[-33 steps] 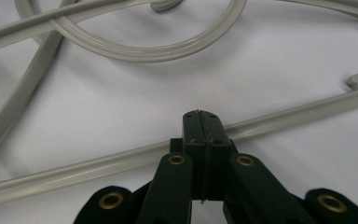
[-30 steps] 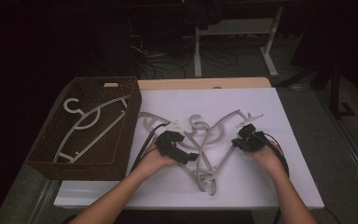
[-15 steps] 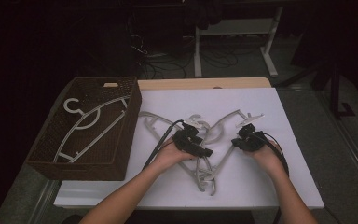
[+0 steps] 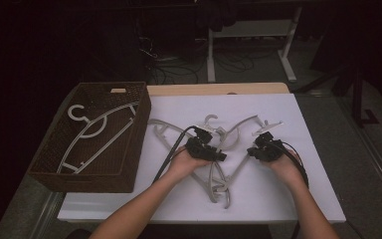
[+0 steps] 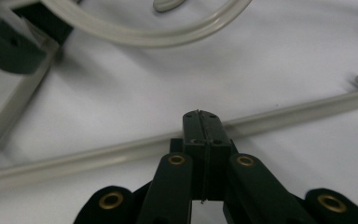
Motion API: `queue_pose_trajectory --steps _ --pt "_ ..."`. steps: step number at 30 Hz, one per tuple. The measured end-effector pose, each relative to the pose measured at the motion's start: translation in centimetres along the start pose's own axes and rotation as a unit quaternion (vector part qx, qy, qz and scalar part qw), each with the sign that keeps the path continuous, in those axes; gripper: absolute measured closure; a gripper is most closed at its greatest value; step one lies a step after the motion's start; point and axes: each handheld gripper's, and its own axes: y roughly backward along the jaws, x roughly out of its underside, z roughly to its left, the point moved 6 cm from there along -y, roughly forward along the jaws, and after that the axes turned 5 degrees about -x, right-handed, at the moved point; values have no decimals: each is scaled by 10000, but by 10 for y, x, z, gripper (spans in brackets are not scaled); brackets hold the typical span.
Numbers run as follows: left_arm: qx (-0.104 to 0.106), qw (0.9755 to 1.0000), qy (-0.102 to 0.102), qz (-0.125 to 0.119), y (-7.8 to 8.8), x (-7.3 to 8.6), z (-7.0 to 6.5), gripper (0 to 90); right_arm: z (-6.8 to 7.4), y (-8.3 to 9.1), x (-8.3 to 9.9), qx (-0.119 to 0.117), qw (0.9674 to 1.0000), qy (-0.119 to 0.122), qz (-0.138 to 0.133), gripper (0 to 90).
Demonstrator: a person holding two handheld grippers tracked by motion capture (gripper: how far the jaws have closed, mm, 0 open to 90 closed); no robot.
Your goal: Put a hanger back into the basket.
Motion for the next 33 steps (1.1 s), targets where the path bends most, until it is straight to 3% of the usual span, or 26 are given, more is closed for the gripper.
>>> queue_pose_trajectory --steps 4,8,15,24,31,32,33 --pt "-108 9997 177 -148 7 -7 5 707 0 -2 1 -19 10000 16 15 890" --pt "-340 9987 234 -294 15 -15 12 795 0 4 -2 -49 9999 6 -166 889" --pt "-504 9979 188 -356 32 -26 15 809 0 18 -6 -194 9985 -105 -492 830" --pt "-879 9945 -38 -576 90 -47 18 810 20 38 -7 -616 9921 -232 -1065 559" --pt "-1179 9903 -117 -723 147 -54 28 810 38 44 -2 -607 9898 -44 -1291 387" --pt "-1179 9903 -117 -723 147 -54 28 810 38 44 -2 -607 9898 -44 -1291 387" --pt "-1263 9889 -137 -773 164 -54 33 810 39 44 0 -602 9897 -37 -1301 360"
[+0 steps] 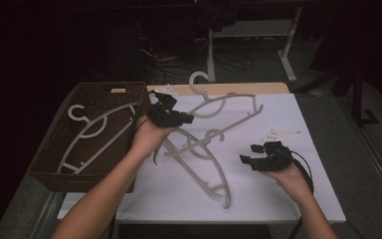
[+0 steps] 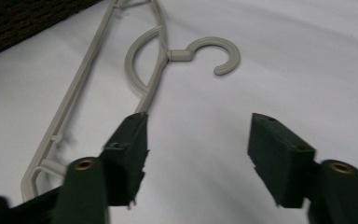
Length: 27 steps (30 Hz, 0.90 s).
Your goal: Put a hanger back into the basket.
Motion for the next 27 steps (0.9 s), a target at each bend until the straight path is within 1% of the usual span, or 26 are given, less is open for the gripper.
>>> queue_pose_trajectory --steps 2,4,5,8,9,11,14,16,17,19,22,24,26,27 --pt "-146 9999 -52 -27 18 -1 11 810 3 1 4 91 9999 18 -77 288" --pt "-248 9997 -63 -51 34 -1 20 810 4 2 7 137 9998 56 -109 241" --pt "-324 9994 -90 -69 45 -1 27 810 5 3 9 149 9998 39 -161 212" --pt "-518 9985 -86 -129 68 1 43 810 9 5 16 104 9996 7 -249 143" --pt "-590 9981 -78 -147 77 2 50 810 10 5 18 112 9996 -3 -249 133" --pt "-718 9972 -25 -207 94 5 64 810 11 5 25 121 9996 59 -265 116" --pt "-871 9959 -4 -260 114 9 80 810 13 2 32 86 9997 83 -195 52" --pt "-1004 9945 20 -286 129 12 91 811 14 0 36 85 9998 132 -116 8" --pt "-1061 9939 -2 -298 136 14 97 810 14 -1 38 86 9998 161 -64 8" --pt "-1178 9925 26 -323 150 18 110 811 13 -3 39 93 9998 185 -38 8" --pt "-1363 9902 39 -299 164 27 127 811 14 -5 38 93 9998 163 -28 8" --pt "-1468 9887 133 -260 171 36 139 811 13 -6 39 130 9997 192 -14 8" --pt "-1552 9874 178 -251 178 47 151 811 13 -6 39 159 9997 194 -4 8" --pt "-1611 9863 260 -259 182 54 158 811 12 -6 40 172 9997 195 9 8"
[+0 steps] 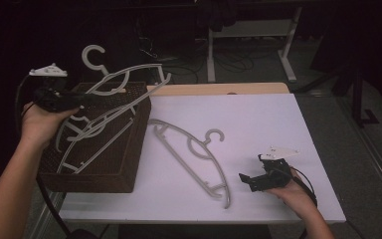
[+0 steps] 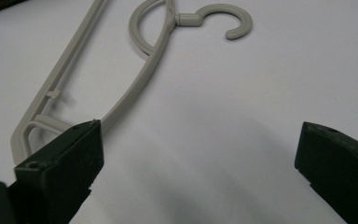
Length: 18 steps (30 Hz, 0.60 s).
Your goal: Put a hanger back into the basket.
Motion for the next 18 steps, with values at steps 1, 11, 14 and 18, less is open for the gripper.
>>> queue_pose_trajectory --steps 1,11,14,18 --pt "-49 10000 29 5 1 6 7 811 -1 0 0 4 10000 -9 -4 8" --pt "-398 9984 340 203 1 57 62 811 -4 -1 2 43 10000 -34 20 8" --pt "-477 9978 378 258 -3 67 70 811 -4 -2 2 40 10000 -44 33 8" --pt "-459 9974 386 400 -16 77 70 810 -4 -2 2 48 10000 -40 64 8"
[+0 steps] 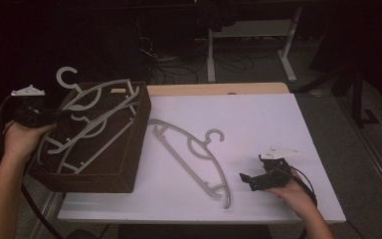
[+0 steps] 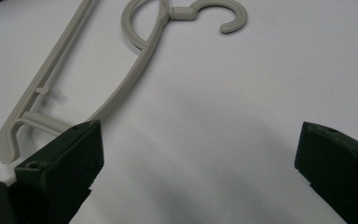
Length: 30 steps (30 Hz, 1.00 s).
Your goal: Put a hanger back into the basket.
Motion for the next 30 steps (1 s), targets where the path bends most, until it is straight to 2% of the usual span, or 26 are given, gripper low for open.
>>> queue_pose_trajectory --steps 2,5,9,13,17,18,19,21,25,30 --pt "-42 9999 -65 126 -10 5 -3 810 0 0 0 -3 10000 0 -7 8" --pt "11 9997 -1 235 -20 13 -6 810 0 1 0 -6 10000 8 -16 8" --pt "-26 9991 115 415 -29 23 -7 809 -1 1 0 18 10000 18 -12 8" --pt "90 9974 225 683 -36 36 -9 784 -2 1 0 27 10000 24 -17 8" --pt "15 9977 313 596 -35 37 -6 668 -2 1 0 26 10000 27 -7 8" --pt "-1 9981 351 514 -32 35 -4 668 -1 1 0 25 10000 22 -6 8" --pt "9 9982 355 476 -31 34 -4 624 -1 1 0 23 10000 17 -4 8" --pt "29 9987 334 391 -28 30 -6 595 -1 0 0 19 10000 23 -5 8" --pt "278 9993 231 124 -19 16 -22 537 -1 0 -1 30 10000 27 -20 8" --pt "665 9975 145 -187 -12 -1 -50 457 -1 1 -2 33 10000 33 -38 9"
